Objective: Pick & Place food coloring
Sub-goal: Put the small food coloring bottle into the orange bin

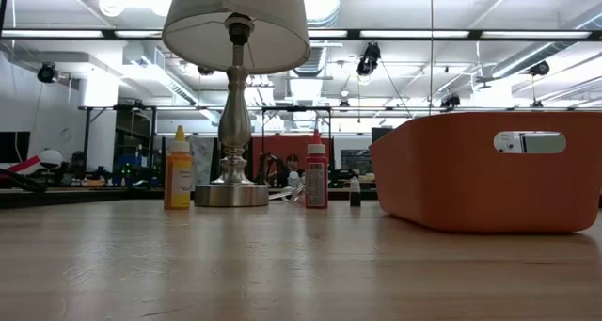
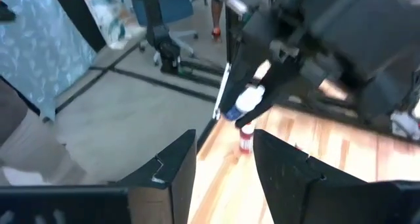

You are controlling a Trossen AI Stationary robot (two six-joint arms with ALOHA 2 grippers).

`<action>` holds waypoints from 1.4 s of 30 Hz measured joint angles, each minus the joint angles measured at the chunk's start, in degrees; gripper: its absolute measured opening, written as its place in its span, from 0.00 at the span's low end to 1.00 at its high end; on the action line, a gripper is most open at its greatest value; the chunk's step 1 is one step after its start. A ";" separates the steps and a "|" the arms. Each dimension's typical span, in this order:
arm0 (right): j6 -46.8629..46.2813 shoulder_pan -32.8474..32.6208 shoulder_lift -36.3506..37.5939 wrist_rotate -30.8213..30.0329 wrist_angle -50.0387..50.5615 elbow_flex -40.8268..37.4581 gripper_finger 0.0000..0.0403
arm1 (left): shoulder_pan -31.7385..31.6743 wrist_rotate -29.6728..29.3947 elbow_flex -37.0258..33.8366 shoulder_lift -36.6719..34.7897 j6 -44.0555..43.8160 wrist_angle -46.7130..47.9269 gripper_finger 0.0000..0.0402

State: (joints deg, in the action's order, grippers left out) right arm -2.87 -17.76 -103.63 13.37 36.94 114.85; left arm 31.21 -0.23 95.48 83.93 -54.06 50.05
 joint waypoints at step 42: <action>-5.59 -3.38 0.07 -3.24 16.33 -1.74 0.34 | 6.61 -16.07 -38.38 12.30 6.52 -21.61 0.11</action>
State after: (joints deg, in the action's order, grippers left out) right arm -8.46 -21.13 -103.57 10.12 53.26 113.11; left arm 37.83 -16.29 57.10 96.23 -47.54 28.45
